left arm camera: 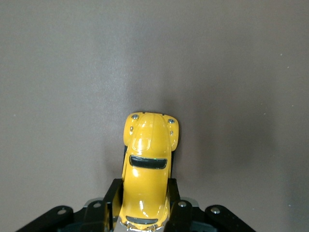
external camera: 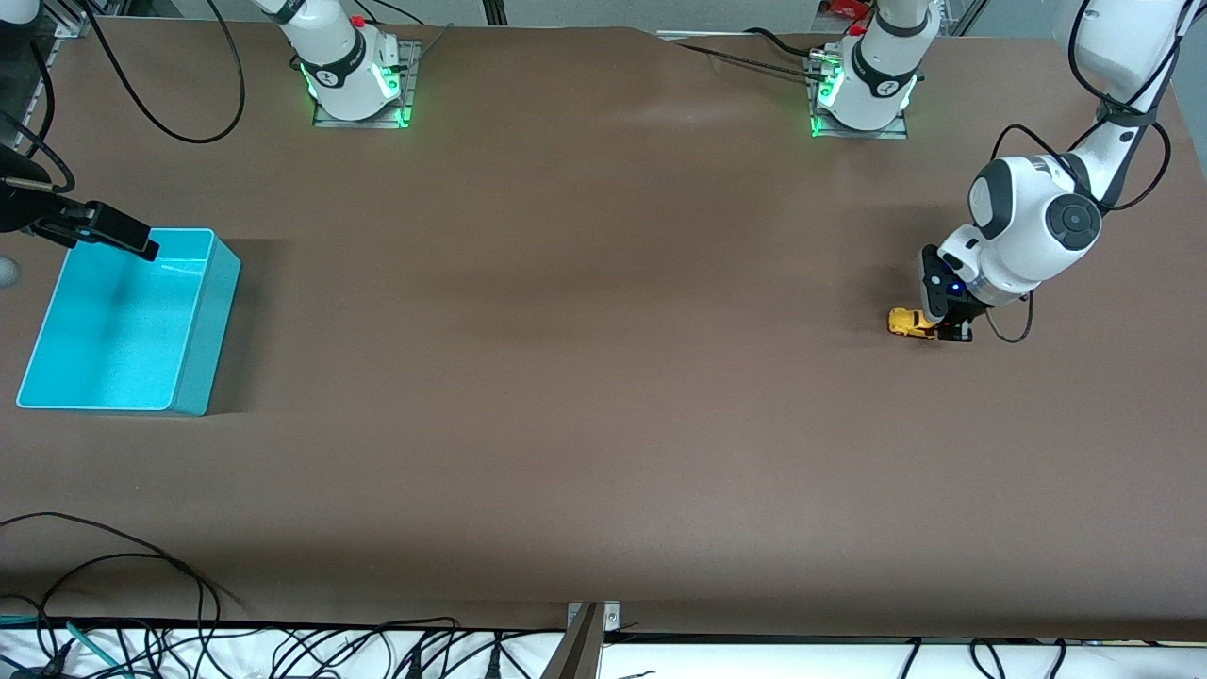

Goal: Wind up and store yellow beetle car
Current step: 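Close the left gripper on the yellow car's body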

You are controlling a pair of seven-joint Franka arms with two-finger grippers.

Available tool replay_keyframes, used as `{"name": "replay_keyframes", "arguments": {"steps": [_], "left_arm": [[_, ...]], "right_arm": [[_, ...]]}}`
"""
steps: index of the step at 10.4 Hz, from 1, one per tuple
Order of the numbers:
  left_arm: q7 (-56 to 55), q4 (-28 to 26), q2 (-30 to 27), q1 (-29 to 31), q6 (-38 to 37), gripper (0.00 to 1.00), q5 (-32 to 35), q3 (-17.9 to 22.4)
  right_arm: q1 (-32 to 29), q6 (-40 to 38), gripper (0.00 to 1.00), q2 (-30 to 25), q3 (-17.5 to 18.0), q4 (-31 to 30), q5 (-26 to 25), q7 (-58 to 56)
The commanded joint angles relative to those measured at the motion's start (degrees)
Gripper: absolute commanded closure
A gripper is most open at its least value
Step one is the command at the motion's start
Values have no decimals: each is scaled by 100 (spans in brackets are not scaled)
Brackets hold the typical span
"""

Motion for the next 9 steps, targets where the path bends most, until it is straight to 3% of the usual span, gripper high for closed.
{"name": "replay_keyframes", "arguments": {"steps": [1, 9], "left_arm": [[-290, 90, 39, 46, -24, 100, 14, 32], [-522, 99, 320, 81, -25, 100, 85, 112]], "right_arm": [[-8, -80, 0, -14, -2, 78, -62, 70], [-8, -80, 0, -14, 7, 78, -62, 53]]}}
